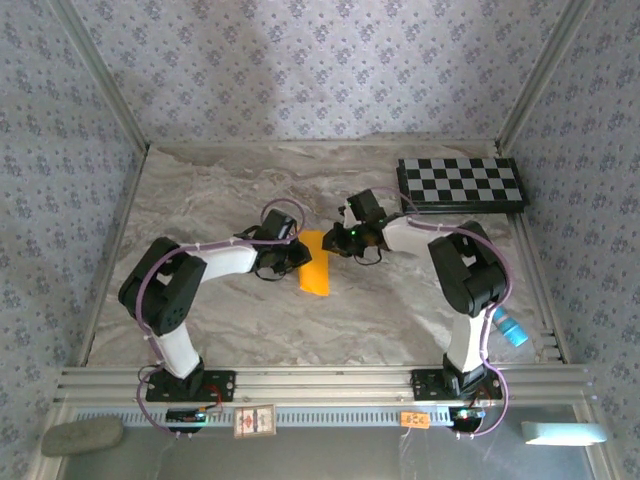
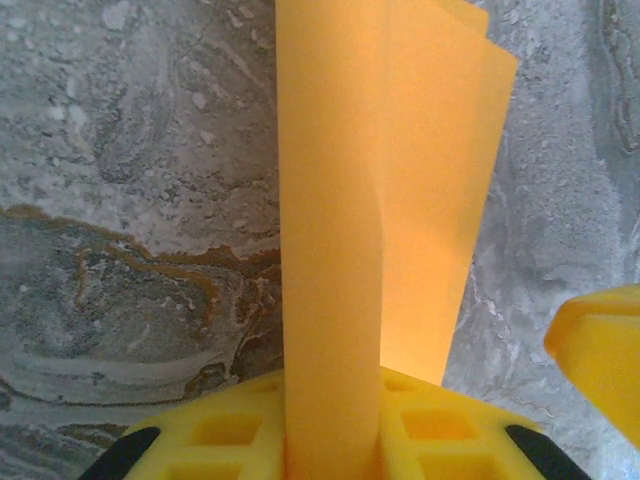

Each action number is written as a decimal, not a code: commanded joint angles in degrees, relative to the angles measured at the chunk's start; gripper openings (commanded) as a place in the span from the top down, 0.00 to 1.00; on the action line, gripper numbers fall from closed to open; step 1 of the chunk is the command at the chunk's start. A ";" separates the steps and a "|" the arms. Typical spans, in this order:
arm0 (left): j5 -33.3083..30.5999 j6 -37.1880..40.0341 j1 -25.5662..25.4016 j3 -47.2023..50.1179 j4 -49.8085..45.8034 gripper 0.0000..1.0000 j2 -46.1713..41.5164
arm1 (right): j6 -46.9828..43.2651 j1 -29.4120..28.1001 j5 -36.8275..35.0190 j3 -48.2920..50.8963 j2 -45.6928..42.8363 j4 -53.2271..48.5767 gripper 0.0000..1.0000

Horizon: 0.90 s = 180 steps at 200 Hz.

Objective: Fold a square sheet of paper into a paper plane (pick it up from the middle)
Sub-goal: First fold the square sheet of paper in half at the center of the table.

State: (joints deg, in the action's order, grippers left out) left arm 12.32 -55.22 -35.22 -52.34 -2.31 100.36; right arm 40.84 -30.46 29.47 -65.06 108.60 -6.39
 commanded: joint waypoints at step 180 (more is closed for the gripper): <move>-2.65 2.90 1.43 -7.23 -18.23 0.49 1.92 | -0.68 -1.73 -1.15 -10.26 9.18 -14.23 0.87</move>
State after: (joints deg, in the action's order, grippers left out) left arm 9.61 -53.98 -34.11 -57.93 -16.91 100.71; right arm 39.20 -32.03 27.90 -74.19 116.57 -18.81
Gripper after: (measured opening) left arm 0.502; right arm 0.126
